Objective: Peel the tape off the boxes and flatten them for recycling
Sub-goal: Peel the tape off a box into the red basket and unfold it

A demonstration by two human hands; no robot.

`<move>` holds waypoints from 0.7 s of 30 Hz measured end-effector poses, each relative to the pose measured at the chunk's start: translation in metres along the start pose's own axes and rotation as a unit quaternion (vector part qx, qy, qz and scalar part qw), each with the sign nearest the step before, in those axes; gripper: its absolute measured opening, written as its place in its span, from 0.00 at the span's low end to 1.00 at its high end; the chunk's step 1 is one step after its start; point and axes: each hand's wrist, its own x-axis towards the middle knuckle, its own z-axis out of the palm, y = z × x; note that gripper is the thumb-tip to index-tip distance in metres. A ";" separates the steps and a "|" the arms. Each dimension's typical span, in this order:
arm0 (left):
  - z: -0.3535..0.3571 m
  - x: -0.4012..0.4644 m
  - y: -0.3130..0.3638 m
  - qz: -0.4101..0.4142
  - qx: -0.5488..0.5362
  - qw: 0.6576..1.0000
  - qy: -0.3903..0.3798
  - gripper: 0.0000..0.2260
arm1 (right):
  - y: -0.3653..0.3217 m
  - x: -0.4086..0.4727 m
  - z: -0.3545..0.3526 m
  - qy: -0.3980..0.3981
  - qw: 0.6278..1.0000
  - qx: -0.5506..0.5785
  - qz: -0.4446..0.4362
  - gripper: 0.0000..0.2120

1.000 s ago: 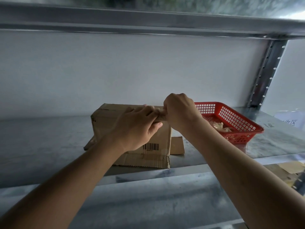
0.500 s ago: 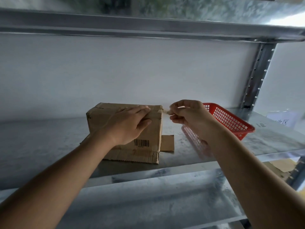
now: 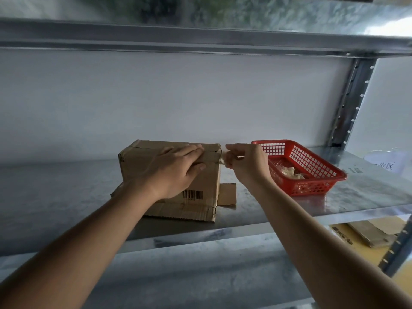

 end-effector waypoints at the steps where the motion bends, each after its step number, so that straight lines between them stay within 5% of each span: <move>1: 0.000 0.000 0.000 0.000 0.000 1.000 0.000 0.31 | 0.000 0.000 0.001 0.006 1.000 0.003 -0.009 0.10; 8: 0.002 0.001 0.001 0.000 0.007 1.000 0.008 0.28 | -0.010 0.004 0.002 -0.027 1.000 -0.004 0.003 0.15; 12: 0.002 0.001 0.000 0.006 0.007 1.000 0.010 0.30 | -0.014 0.006 0.001 -0.034 0.997 -0.072 -0.011 0.06; 21: 0.002 0.003 0.001 0.004 0.033 0.999 0.005 0.32 | -0.014 0.007 -0.008 -0.050 0.997 -0.012 0.049 0.08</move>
